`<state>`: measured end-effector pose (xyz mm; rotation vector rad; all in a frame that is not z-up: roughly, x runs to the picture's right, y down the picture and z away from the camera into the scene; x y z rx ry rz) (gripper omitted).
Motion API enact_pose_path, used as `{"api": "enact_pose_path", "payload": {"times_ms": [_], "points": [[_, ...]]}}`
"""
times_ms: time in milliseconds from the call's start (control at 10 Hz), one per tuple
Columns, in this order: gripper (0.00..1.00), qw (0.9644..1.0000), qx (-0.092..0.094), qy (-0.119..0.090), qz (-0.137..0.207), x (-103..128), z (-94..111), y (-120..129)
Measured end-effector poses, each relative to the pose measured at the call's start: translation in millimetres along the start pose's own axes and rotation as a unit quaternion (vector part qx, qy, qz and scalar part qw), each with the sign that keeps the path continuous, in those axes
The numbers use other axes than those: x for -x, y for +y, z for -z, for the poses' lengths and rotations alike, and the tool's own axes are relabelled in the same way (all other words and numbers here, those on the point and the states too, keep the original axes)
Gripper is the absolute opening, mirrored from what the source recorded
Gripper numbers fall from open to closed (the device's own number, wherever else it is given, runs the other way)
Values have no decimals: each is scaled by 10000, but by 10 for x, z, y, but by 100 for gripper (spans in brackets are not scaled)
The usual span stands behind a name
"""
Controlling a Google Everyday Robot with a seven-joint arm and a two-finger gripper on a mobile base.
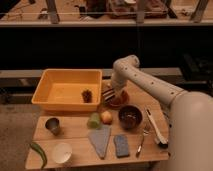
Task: Wipe red bowl with eraser
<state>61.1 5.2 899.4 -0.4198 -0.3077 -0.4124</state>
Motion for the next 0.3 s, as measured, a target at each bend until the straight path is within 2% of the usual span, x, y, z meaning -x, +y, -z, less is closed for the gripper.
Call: {"api": "enact_pose_path", "payload": {"times_ms": [100,300], "points": [[14,10000,67,-53,25,-10,13,114],[14,9999,97,-15,-27,-128,54,261]]}}
